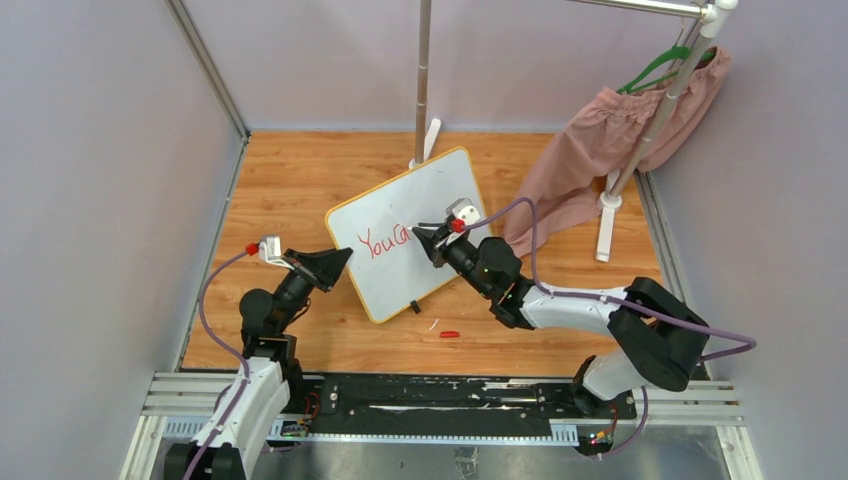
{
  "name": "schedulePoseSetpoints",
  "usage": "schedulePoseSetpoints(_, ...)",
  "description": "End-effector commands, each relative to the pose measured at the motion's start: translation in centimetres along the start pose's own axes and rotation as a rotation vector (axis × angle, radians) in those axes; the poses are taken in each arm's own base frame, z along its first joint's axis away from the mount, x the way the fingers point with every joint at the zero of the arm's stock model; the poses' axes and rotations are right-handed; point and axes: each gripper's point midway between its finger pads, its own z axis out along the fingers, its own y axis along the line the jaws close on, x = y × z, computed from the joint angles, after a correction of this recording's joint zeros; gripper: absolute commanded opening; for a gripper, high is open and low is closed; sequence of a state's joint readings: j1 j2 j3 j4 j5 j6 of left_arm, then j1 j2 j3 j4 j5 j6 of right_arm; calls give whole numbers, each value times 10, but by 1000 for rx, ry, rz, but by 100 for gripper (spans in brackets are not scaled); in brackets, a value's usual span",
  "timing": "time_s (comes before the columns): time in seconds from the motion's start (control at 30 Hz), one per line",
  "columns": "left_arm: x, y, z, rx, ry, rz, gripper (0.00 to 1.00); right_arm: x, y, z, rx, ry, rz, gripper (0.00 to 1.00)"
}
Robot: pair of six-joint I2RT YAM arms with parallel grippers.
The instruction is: Write a sentence on the whiteboard
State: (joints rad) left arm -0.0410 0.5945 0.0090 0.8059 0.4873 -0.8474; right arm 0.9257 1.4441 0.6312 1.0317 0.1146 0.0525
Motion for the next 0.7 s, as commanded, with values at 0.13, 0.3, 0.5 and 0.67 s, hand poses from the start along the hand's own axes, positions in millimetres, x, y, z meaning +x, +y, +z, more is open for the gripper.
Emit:
schedulePoseSetpoints(0.13,47,36,-25,-96,60,-55,0,-3,-9,9,25,-25,13,0)
schedulePoseSetpoints(0.3,47,36,-25,-96,59,-53,0,5,-9,6,20,-9,16,0)
schedulePoseSetpoints(0.5,47,37,-25,-97,59,-55,0,17,-7,-1,10,19,31,0)
schedulePoseSetpoints(0.67,46,37,-25,-98,57,-53,0,30,-4,-9,4,49,40,0)
